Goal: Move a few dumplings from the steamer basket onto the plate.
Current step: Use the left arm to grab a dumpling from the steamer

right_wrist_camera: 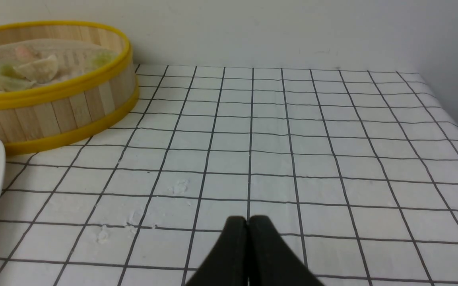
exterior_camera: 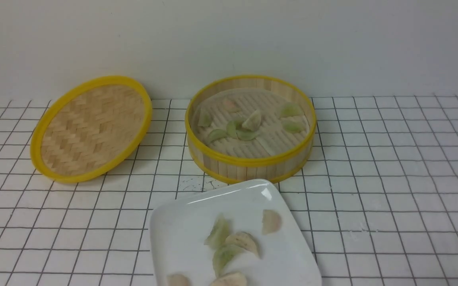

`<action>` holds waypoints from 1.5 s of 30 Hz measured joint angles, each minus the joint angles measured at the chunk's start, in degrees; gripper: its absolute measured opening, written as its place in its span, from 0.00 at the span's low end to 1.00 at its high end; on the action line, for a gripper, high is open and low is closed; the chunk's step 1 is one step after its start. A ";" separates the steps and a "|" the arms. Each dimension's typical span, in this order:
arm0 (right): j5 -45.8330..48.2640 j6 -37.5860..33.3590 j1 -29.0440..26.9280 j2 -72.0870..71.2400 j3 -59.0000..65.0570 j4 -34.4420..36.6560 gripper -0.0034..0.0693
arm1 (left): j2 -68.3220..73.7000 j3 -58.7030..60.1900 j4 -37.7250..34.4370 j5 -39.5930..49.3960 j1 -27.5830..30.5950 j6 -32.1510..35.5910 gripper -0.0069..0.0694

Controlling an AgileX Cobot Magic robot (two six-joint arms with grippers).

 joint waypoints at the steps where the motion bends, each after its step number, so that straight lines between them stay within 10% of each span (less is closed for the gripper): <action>1: 0.00 0.00 0.00 0.00 0.00 0.00 0.03 | 0.41 -2.27 1.63 0.94 0.00 -0.63 0.08; 13: -1.44 1.23 0.00 0.00 0.13 2.17 0.03 | 36.24 -48.86 13.89 59.31 0.00 0.88 0.08; 17: -11.48 8.54 0.00 0.00 0.53 16.30 0.03 | 55.70 -60.01 9.03 81.55 0.00 9.99 0.08; 29: -25.37 15.04 0.00 0.00 0.41 43.69 0.03 | 91.09 -73.00 -4.34 84.45 -1.90 38.23 0.08; 45: 37.78 -2.62 0.82 36.04 -39.79 22.63 0.03 | 124.97 -113.94 8.62 86.19 -16.55 38.35 0.13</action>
